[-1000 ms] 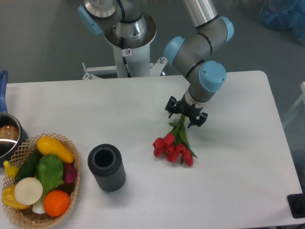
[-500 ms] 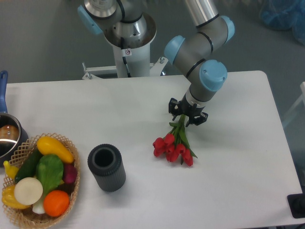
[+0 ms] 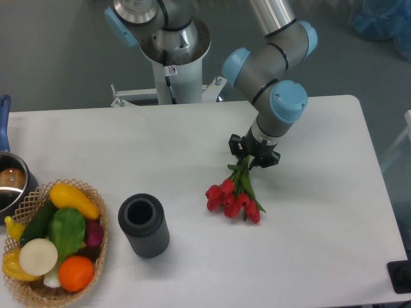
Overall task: Pick up the flowers from the table
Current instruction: 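Close the gripper around the green tulip stems, then lift the tulip bunch off the table by its stems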
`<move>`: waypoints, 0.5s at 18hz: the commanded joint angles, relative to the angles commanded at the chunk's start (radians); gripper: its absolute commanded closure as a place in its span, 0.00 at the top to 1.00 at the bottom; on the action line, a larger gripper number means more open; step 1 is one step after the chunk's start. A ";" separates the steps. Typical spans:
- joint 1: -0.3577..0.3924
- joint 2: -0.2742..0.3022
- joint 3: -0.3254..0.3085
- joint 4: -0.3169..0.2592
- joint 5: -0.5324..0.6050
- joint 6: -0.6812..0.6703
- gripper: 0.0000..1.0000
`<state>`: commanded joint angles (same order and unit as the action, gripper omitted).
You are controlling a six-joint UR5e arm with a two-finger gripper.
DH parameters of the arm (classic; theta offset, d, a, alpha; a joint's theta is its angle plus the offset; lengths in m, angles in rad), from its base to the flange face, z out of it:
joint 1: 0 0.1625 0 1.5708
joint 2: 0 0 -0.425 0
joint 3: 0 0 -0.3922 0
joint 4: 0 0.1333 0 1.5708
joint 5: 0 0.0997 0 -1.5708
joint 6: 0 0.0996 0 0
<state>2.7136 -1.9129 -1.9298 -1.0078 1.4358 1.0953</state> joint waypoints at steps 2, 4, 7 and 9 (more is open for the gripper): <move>0.000 0.000 0.002 0.000 0.000 0.000 0.27; 0.000 0.000 0.003 0.000 0.000 0.000 0.27; 0.000 -0.002 0.008 0.000 0.000 0.002 0.23; 0.000 -0.002 0.014 0.000 0.000 0.003 0.23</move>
<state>2.7136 -1.9144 -1.9160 -1.0078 1.4358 1.0983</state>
